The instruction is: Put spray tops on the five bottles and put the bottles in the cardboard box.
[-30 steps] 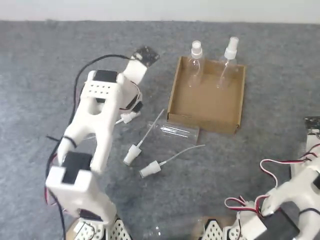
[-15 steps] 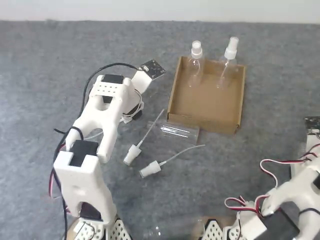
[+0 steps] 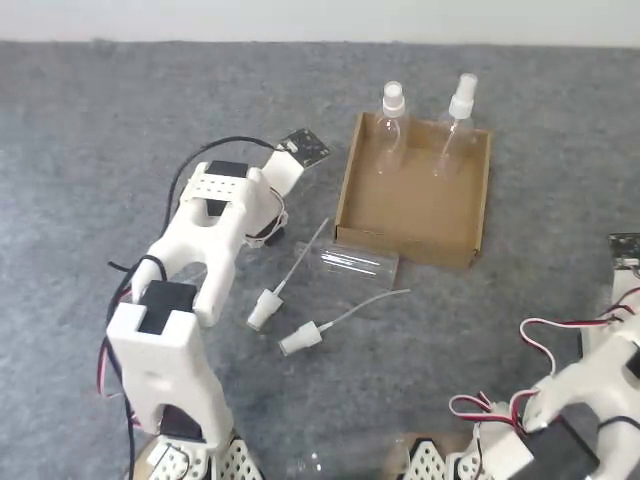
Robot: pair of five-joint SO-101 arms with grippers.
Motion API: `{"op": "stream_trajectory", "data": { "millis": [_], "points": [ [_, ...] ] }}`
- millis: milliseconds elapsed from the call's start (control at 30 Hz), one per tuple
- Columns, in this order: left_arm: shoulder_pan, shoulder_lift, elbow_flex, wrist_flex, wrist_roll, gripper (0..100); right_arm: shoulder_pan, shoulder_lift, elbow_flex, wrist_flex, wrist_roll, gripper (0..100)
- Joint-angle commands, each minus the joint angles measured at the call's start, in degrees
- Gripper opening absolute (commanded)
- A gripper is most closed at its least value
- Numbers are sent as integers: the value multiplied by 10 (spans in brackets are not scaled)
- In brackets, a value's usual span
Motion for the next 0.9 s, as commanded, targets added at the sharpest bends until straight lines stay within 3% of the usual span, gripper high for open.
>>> {"op": "stream_trajectory", "data": {
  "millis": [0, 267, 533, 667, 867],
  "points": [
    [-4, -21, -1, -2, -2, 32, 11, 1, -30, -2, 7, 38],
    [-4, -151, -1, 76, 71, 13, 11, 1, -20, -6, 6, 38],
    [-1, -251, 2, 211, 156, 13, 10, 1, -3, -7, 7, 39],
    [-17, -215, 10, 209, 194, 13, 10, 0, -3, -7, 7, 39],
    [-18, -114, 28, 135, 213, 13, 10, 0, -3, -7, 7, 39]
  ]
}}
